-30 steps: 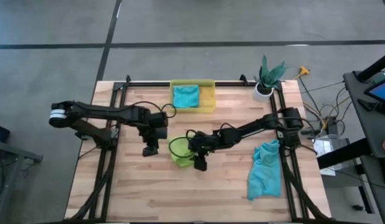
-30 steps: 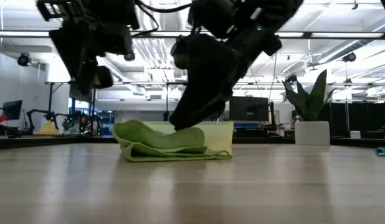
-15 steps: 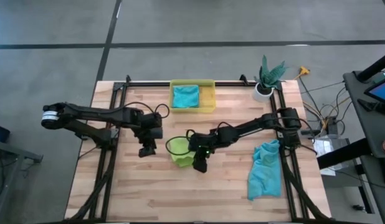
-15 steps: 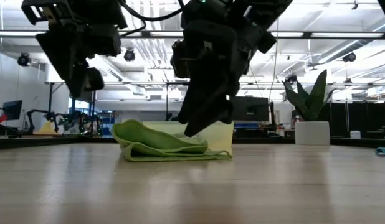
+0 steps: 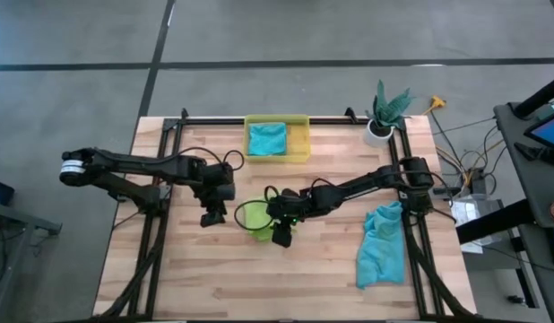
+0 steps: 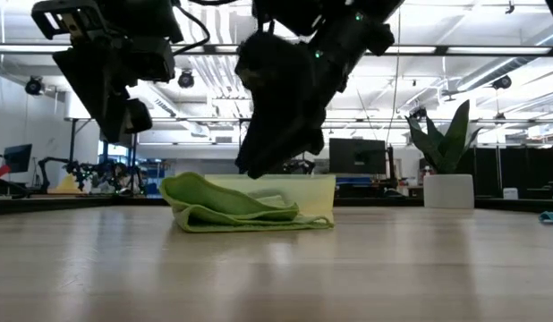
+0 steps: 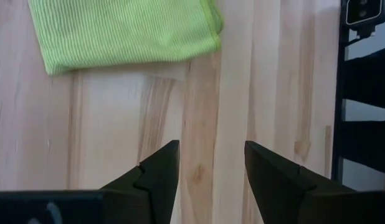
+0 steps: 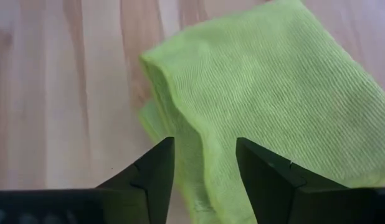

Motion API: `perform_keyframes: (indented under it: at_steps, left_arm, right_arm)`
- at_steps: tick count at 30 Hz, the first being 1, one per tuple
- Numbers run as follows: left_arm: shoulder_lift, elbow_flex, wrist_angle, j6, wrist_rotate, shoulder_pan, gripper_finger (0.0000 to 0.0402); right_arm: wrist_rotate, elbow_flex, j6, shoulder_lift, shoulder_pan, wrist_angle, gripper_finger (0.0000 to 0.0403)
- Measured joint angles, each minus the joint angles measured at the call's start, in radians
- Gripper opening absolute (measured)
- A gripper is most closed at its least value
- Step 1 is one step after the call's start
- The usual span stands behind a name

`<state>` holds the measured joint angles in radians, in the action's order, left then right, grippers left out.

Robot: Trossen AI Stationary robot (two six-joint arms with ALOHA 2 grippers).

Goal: Fold microfiber towels
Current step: Fold the green microfiber cloth

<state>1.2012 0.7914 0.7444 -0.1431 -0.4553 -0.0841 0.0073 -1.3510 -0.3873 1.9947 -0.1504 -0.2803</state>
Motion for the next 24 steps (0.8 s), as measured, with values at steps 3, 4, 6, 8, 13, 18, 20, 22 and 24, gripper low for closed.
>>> perform_keyframes:
  at_steps: [3,4,6,8,13,18,20,22,24]
  left_arm:
    - [0.0,0.0,0.004,0.0,0.0,0.0,0.0166]
    - [-0.001,0.0,0.001,0.001,0.0,-0.001,0.0166]
    - [0.0,0.0,0.0,0.001,0.0,-0.001,0.0166]
    - [0.0,-0.001,0.0,0.001,0.0,0.0,0.0166]
    - [0.0,-0.005,-0.003,0.001,0.0,0.0,0.0166]
    - [-0.001,-0.011,-0.003,0.001,0.0,0.0,0.0166]
    - [-0.001,-0.011,-0.001,0.002,0.0,0.0,0.0166]
    - [-0.001,-0.011,-0.003,0.002,0.0,0.0,0.0166]
    - [-0.001,-0.011,-0.003,0.004,0.0,-0.001,0.0166]
  right_arm:
    - [-0.003,-0.002,0.056,0.029,-0.007,-0.01,0.0163]
    - [-0.003,-0.002,0.067,0.039,-0.01,-0.012,0.0162]
    - [-0.005,-0.002,0.071,0.052,-0.012,-0.012,0.0159]
    - [-0.006,-0.011,0.058,0.065,-0.012,-0.011,0.0154]
    - [0.03,-0.04,0.052,0.087,-0.011,-0.01,0.014]
    - [0.047,-0.061,0.051,0.103,-0.011,-0.034,0.0117]
    - [0.047,-0.066,0.051,0.11,-0.011,-0.041,0.0104]
    - [0.047,-0.069,0.051,0.112,-0.011,-0.066,0.0087]
    - [0.046,-0.078,0.055,0.112,-0.013,-0.061,0.0066]
